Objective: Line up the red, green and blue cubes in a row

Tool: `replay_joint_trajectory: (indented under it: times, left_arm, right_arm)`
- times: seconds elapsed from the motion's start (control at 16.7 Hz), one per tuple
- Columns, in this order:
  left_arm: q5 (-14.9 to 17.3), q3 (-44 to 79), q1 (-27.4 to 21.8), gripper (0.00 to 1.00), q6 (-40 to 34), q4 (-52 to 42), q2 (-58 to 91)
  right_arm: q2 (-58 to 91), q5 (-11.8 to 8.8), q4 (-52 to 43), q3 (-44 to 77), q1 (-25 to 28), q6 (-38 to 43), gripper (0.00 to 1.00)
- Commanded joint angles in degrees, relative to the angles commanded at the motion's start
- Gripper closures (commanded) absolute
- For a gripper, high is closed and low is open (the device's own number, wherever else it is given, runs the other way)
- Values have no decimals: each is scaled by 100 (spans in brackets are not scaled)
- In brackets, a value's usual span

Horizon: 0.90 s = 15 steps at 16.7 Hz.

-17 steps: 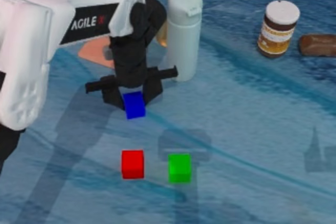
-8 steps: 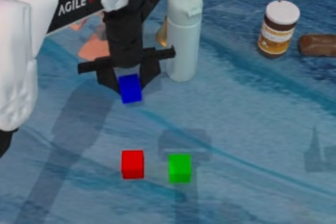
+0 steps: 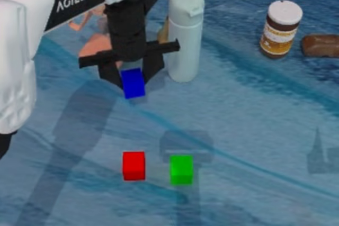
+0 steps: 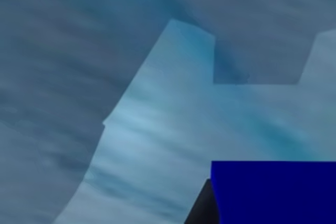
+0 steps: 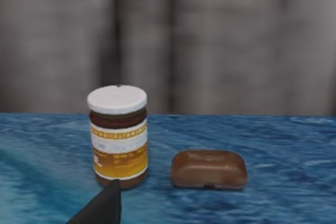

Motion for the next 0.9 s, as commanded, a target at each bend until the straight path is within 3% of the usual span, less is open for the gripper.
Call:
replay_joint_trajectory:
  times: [0.18,0.6,0.9]
  left_arm:
    - [-10,364,-565,100,-345,-217,165]
    - [-3,1404,-2523,100,-1406,-868,568]
    - [-4,1522,-2713,100,-1527,-929,589]
  right_arm:
    - [0,0,0,0,0,0,0]
    - [0,0,0,0,0,0,0]
    - [0,0,0,0,0,0,0]
